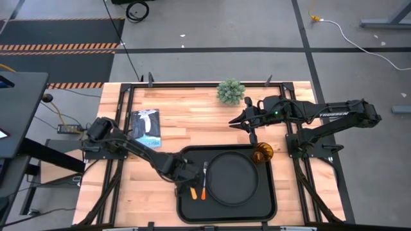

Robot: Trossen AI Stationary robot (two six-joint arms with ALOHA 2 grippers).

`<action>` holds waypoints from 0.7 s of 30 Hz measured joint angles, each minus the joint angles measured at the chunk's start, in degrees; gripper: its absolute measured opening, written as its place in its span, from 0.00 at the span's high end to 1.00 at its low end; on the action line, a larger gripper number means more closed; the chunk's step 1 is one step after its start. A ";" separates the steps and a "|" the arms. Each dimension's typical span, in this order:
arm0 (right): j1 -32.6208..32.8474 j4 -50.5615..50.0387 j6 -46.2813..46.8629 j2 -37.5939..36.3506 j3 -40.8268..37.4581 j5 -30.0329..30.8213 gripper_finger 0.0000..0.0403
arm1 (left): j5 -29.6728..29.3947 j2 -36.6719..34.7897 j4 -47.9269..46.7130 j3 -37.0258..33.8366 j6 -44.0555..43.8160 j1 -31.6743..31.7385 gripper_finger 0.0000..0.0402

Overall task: Pick and place plate/cup/fork/spoon on tray
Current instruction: Put the yellow spoon to the left side of the orange fork on the black serving tray

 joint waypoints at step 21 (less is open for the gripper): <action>0.00 -0.65 0.35 -0.01 -0.02 0.00 0.84 | 0.66 4.80 2.83 -0.44 0.09 -0.61 0.86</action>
